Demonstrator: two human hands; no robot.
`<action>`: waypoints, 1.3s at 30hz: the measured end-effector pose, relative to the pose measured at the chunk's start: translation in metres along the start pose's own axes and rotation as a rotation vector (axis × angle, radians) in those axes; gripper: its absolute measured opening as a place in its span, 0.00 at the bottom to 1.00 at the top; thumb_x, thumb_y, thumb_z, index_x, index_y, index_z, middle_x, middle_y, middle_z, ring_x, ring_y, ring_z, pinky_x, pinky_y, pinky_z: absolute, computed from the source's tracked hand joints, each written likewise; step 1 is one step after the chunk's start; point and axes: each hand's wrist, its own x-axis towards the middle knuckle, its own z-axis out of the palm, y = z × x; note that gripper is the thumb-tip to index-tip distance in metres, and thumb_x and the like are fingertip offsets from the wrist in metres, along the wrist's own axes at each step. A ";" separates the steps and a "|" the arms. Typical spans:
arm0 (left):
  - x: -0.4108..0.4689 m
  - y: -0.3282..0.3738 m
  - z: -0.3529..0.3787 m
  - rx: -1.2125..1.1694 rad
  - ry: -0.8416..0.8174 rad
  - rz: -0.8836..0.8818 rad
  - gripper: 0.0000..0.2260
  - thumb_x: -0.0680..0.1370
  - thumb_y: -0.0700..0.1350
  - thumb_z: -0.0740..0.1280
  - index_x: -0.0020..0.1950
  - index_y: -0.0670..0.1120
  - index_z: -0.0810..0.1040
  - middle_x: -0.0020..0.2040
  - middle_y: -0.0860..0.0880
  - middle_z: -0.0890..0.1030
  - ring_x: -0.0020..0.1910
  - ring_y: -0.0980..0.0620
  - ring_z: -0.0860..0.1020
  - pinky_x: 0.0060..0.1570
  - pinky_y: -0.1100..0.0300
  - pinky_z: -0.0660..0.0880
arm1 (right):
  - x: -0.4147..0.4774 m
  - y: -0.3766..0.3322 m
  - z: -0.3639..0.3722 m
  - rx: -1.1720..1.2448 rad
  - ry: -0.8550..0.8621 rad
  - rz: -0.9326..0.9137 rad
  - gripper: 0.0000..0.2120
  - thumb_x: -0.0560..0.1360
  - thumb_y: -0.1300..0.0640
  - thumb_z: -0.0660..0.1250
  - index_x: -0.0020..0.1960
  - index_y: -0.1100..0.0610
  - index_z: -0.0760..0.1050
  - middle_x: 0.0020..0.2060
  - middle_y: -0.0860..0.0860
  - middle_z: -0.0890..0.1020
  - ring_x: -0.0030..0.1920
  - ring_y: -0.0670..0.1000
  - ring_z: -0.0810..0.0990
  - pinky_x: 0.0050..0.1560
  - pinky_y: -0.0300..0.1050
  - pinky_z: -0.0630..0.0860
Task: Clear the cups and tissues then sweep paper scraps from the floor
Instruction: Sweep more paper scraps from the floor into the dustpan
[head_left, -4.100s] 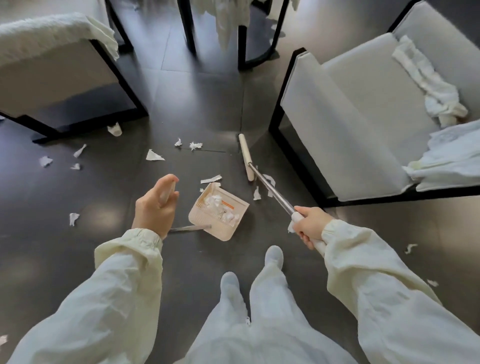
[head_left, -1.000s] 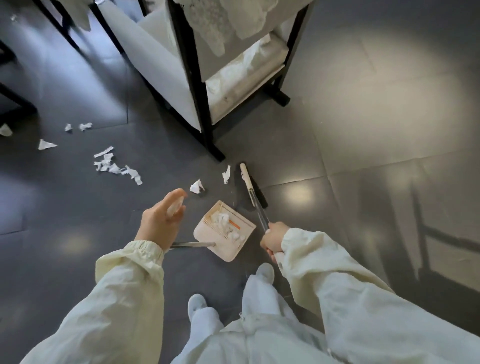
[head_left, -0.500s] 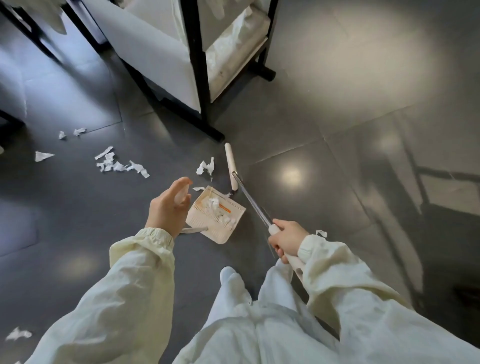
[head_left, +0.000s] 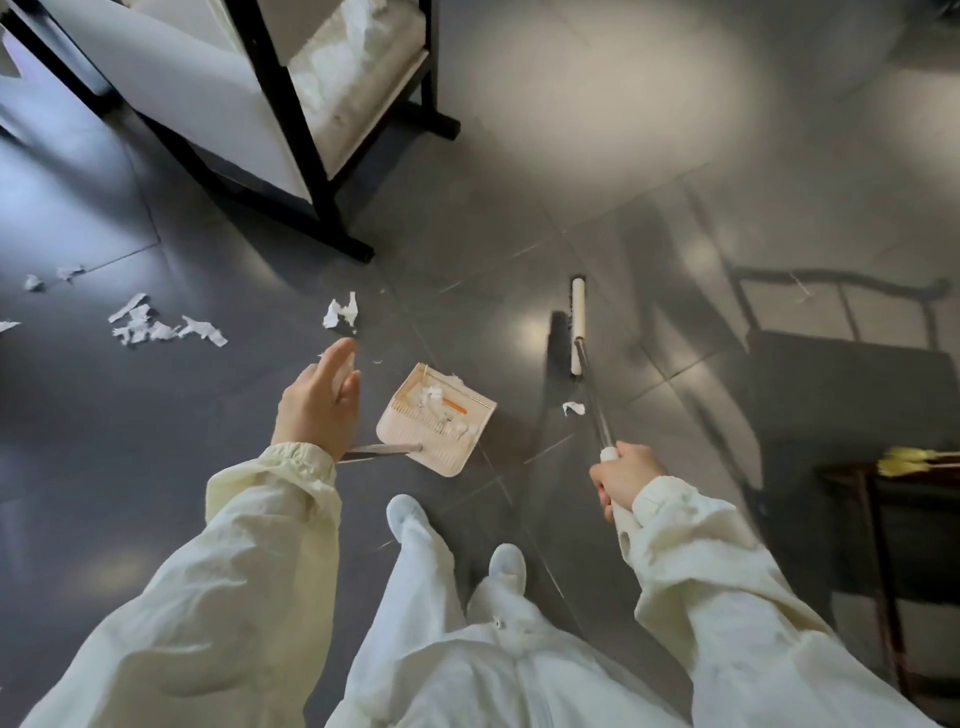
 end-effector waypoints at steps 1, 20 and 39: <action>-0.009 0.003 0.005 0.012 -0.007 0.016 0.16 0.78 0.41 0.64 0.58 0.60 0.67 0.49 0.40 0.79 0.47 0.36 0.76 0.50 0.50 0.72 | 0.000 0.009 -0.007 -0.002 0.016 0.026 0.07 0.73 0.68 0.58 0.39 0.59 0.66 0.26 0.55 0.71 0.22 0.52 0.68 0.20 0.35 0.66; -0.059 -0.070 -0.055 0.027 0.118 -0.111 0.14 0.78 0.40 0.65 0.59 0.57 0.70 0.49 0.42 0.81 0.47 0.37 0.78 0.51 0.48 0.74 | -0.010 -0.091 0.113 0.007 -0.363 0.109 0.09 0.72 0.70 0.56 0.34 0.62 0.66 0.23 0.52 0.66 0.16 0.48 0.63 0.21 0.32 0.62; 0.080 -0.229 -0.173 -0.112 0.326 -0.340 0.19 0.76 0.38 0.67 0.51 0.64 0.70 0.33 0.58 0.73 0.27 0.58 0.70 0.36 0.61 0.70 | -0.035 -0.320 0.342 -0.264 -0.538 0.022 0.08 0.74 0.69 0.57 0.37 0.63 0.69 0.25 0.53 0.68 0.17 0.46 0.64 0.19 0.31 0.63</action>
